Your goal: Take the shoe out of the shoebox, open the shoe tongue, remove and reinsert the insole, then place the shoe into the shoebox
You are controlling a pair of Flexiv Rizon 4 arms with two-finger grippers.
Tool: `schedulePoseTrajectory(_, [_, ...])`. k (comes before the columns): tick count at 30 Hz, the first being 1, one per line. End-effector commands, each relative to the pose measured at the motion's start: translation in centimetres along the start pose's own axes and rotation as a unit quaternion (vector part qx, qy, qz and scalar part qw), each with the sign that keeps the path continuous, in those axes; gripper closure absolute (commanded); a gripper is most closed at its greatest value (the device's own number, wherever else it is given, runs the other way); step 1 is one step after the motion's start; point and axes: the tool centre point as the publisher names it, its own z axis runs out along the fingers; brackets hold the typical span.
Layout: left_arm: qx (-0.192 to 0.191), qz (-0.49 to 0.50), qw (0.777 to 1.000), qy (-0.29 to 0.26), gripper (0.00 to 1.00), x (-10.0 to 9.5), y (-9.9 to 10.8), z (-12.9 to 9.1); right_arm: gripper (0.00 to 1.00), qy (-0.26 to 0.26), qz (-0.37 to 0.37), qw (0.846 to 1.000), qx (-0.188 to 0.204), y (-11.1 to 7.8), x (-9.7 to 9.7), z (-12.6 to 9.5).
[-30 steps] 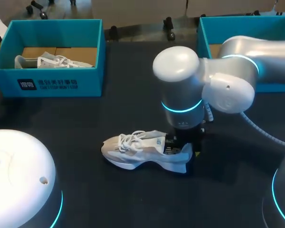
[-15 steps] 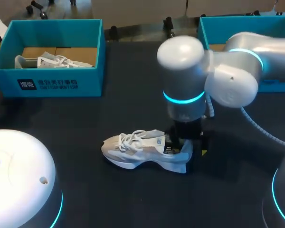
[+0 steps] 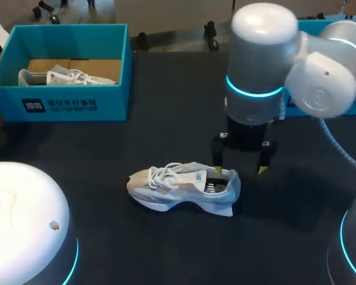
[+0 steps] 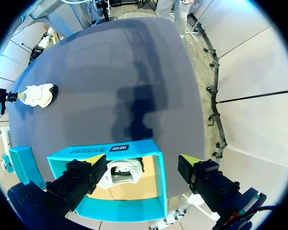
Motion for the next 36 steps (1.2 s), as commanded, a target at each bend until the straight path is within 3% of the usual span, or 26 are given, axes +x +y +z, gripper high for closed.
schedulePoseTrajectory(1, [-0.001, 0.0, 1.0, 0.001, 0.0, 0.0, -0.1, 0.0, 0.0, 0.076, -0.026, 0.996, -0.024, -1.0, -2.8, -1.3])
schedulePoseTrajectory(8, [-0.001, 0.0, 1.0, 0.001, 0.0, 0.0, -0.1, 0.0, 0.0, 0.105, -0.064, 0.992, -0.001, -0.4, -4.1, -2.2])
schedulePoseTrajectory(11, [-0.001, 0.0, 1.0, 0.001, 0.0, 0.0, -0.1, 0.0, 0.0, 0.177, -0.131, 0.974, -0.048, -0.5, -4.2, -2.7])
schedulePoseTrajectory(12, [-0.001, 0.0, 1.0, 0.001, 0.0, 0.0, -0.1, 0.0, 0.0, 0.181, -0.175, 0.965, -0.077, -0.7, -4.2, -2.8])
schedulePoseTrajectory(13, [-0.001, 0.0, 1.0, 0.001, 0.0, 0.0, -0.1, 0.0, 0.0, 0.181, -0.207, 0.958, -0.078, -1.0, -4.1, -2.5])
schedulePoseTrajectory(25, [-0.001, 0.0, 1.0, 0.001, 0.0, 0.0, -0.1, 0.0, 0.0, 0.181, -0.207, 0.958, -0.078, -1.0, -4.1, -2.5])
schedulePoseTrajectory(28, [-0.001, 0.0, 1.0, 0.001, 0.0, 0.0, -0.1, 0.0, 0.0, 0.224, -0.262, 0.93, -0.125, -0.8, -5.1, -1.8])
schedulePoseTrajectory(29, [-0.001, 0.0, 1.0, 0.001, 0.0, 0.0, -0.1, 0.0, 0.0, 0.265, -0.292, 0.905, -0.158, -0.9, -5.6, -1.8])
schedulePoseTrajectory(30, [-0.001, 0.0, 1.0, 0.001, 0.0, 0.0, -0.1, 0.0, 0.0, 0.28, -0.305, 0.892, -0.18, -0.9, -6.0, -1.8])
schedulePoseTrajectory(34, [-0.001, 0.0, 1.0, 0.001, 0.0, 0.0, -0.1, 0.0, 0.0, 0.306, -0.362, 0.844, -0.251, -0.9, -7.8, -1.8])
schedulePoseTrajectory(36, [-0.001, 0.0, 1.0, 0.001, 0.0, 0.0, -0.1, 0.0, 0.0, 0.308, -0.384, 0.831, -0.26, -0.7, -8.1, -1.6])
